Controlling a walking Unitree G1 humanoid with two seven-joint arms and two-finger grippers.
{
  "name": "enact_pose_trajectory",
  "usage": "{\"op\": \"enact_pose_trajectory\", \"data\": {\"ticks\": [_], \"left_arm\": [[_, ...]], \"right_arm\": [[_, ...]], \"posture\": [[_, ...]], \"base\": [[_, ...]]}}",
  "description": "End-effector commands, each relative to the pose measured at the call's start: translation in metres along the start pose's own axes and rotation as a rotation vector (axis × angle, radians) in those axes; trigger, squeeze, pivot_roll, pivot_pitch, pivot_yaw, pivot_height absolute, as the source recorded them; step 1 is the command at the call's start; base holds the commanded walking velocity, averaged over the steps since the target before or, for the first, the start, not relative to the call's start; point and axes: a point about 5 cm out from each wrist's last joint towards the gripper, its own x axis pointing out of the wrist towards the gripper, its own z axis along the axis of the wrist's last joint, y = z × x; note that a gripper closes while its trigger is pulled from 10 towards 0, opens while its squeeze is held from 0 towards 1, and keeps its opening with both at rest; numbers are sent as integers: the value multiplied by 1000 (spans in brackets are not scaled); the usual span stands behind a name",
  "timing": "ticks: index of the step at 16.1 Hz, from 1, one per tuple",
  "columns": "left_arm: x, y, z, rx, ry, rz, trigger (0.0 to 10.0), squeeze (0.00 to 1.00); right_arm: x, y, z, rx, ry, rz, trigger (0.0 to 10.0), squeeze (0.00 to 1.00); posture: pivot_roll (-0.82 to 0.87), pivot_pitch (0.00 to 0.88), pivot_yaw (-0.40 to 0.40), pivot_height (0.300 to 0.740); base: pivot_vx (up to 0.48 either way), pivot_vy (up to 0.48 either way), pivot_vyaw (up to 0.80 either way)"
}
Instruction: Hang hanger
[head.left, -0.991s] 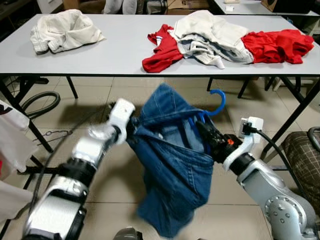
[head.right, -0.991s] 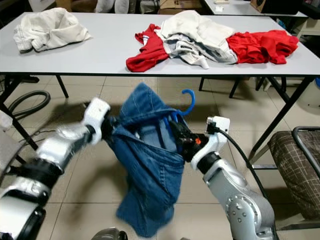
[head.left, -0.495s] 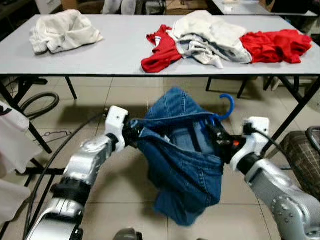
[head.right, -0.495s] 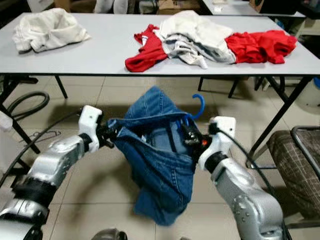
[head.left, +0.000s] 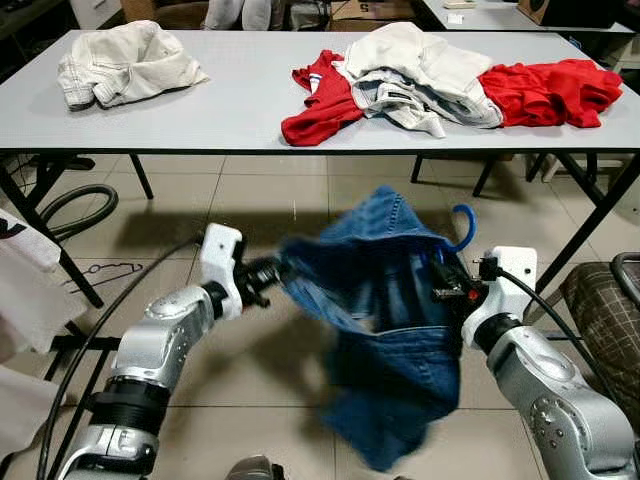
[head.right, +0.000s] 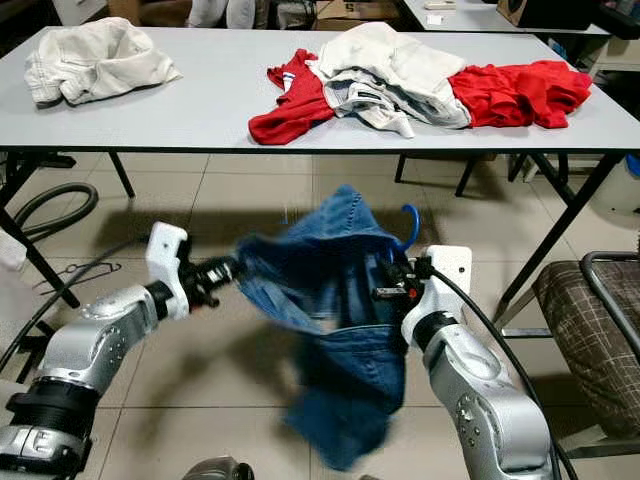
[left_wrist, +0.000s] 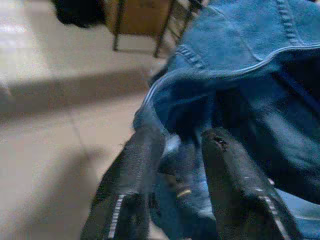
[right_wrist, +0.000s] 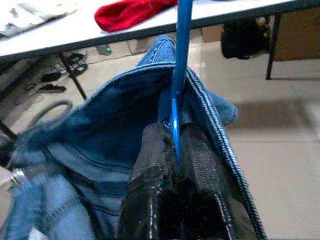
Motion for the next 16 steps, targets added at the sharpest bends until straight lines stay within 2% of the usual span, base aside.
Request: {"op": "enact_pose_trajectory", "data": {"ticks": [1,3,4,5,6,7,8,9,10,12,15,16], "left_arm": [[-3,-6,11,-62,-66,-61,10000,1000],[-5,-6,21,-82,-131,-62,10000,1000],[-8,-2,32,-77,-212,-7,10000,506],[-11,1,36,-78,-236,39,10000,0],[-17,6,41,-20,-238,148,10000,0],[-20,7,44,16,-244,197,10000,0],[-26,-3,47,117,-268,243,10000,0],[-30,-12,43,176,-271,271,10000,0],[-32,-18,38,201,-275,295,10000,0],[-34,-24,29,197,-279,346,10000,0],[-35,-23,13,259,-226,396,10000,0],[-38,-19,5,215,-229,428,10000,0]], "right_arm": [[-1,-7,-2,-20,0,-43,10000,0],[-1,-10,-5,-27,8,-66,10000,0],[-1,-10,-7,-10,3,-60,10000,0],[0,-9,-9,-27,10,-63,10000,0],[0,-11,-17,-66,47,-73,10000,0],[0,-12,-21,-76,66,-79,10000,0],[0,-11,-25,-96,75,-64,10000,0],[2,-7,-25,-105,63,-34,10000,0],[5,-5,-24,-103,45,-23,10000,0],[9,-2,-24,-98,21,0,10000,0],[15,5,-23,-147,-1,41,10000,0],[17,4,-27,-174,14,30,10000,0]], "posture": [[-58,0,18,740],[-59,0,18,740],[-59,0,17,740],[-58,0,16,740],[-48,0,7,740],[-41,0,3,740],[-28,0,-1,740],[-23,0,-3,740],[-20,0,-6,740],[-22,0,-6,740],[-5,0,2,740],[-2,0,3,740]], "base": [[0,0,0],[0,0,0],[0,0,0],[0,0,0],[0,0,800],[0,0,800],[0,0,800],[0,0,800],[0,0,800],[0,0,800],[0,0,800],[0,0,800]]}}
